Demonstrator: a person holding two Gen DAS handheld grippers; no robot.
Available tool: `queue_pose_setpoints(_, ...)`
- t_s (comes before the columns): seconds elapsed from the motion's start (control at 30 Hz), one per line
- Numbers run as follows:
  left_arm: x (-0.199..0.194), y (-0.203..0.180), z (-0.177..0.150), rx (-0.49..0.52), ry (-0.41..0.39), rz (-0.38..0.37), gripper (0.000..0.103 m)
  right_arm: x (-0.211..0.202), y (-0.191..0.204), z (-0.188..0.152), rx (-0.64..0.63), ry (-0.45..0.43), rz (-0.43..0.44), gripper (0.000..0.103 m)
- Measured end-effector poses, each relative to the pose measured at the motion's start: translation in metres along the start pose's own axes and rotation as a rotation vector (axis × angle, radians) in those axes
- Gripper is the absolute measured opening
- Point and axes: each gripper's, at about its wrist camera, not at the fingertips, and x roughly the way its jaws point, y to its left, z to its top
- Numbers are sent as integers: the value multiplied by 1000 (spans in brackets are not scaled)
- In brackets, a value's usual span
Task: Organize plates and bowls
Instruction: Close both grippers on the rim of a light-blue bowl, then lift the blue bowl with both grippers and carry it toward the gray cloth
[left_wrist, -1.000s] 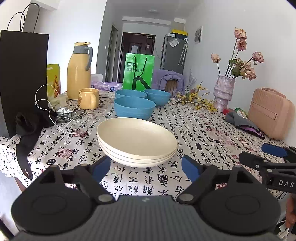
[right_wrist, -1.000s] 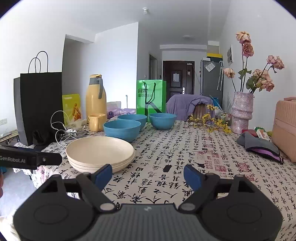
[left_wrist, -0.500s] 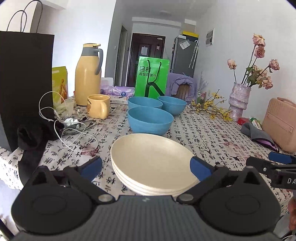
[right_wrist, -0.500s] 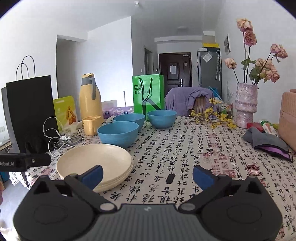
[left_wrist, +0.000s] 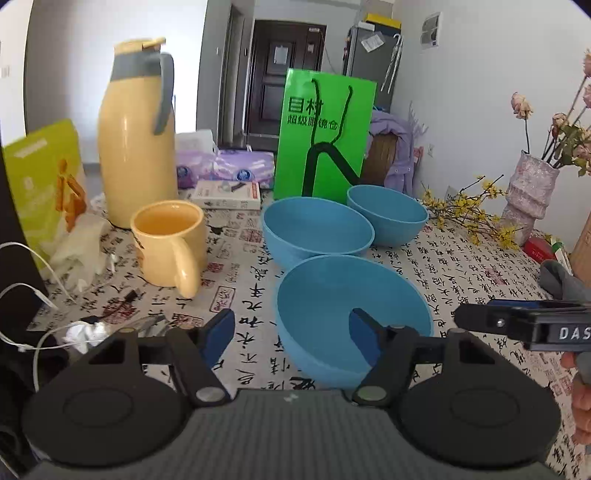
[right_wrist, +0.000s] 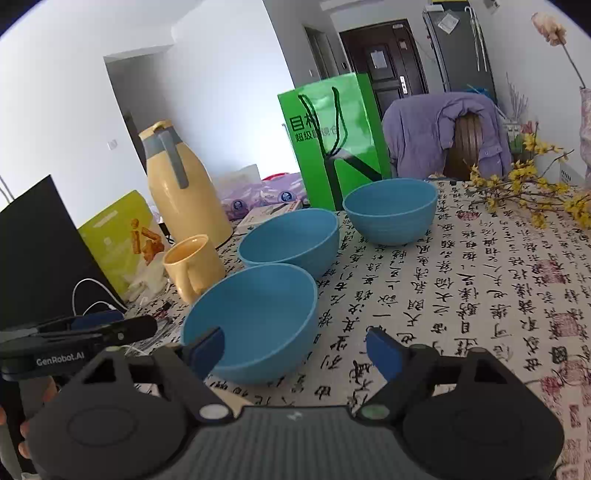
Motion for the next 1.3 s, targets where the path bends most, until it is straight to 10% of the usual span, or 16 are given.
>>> queue_pose_setpoints(0.2,67,14,18,-51,182,-11,35,80,-9,29,36,139,-2,55)
queue_pose_setpoints(0.27,78,14,17,-40,217,-11,20,101,-13,31,45,186,-19,26)
queue_pose_setpoints(0.37,87,14,17,-44,257,-16,11,118,-15,29,31,229,-27,10)
queue_pose_setpoints(0.77,79,-10,29,-88,297,8,9,112,-20,43,-32,265,-40,7)
queue_pose_setpoints(1.3,59,-252,3,39,290,-207,10,-70,-183,38,17,200,-258,6)
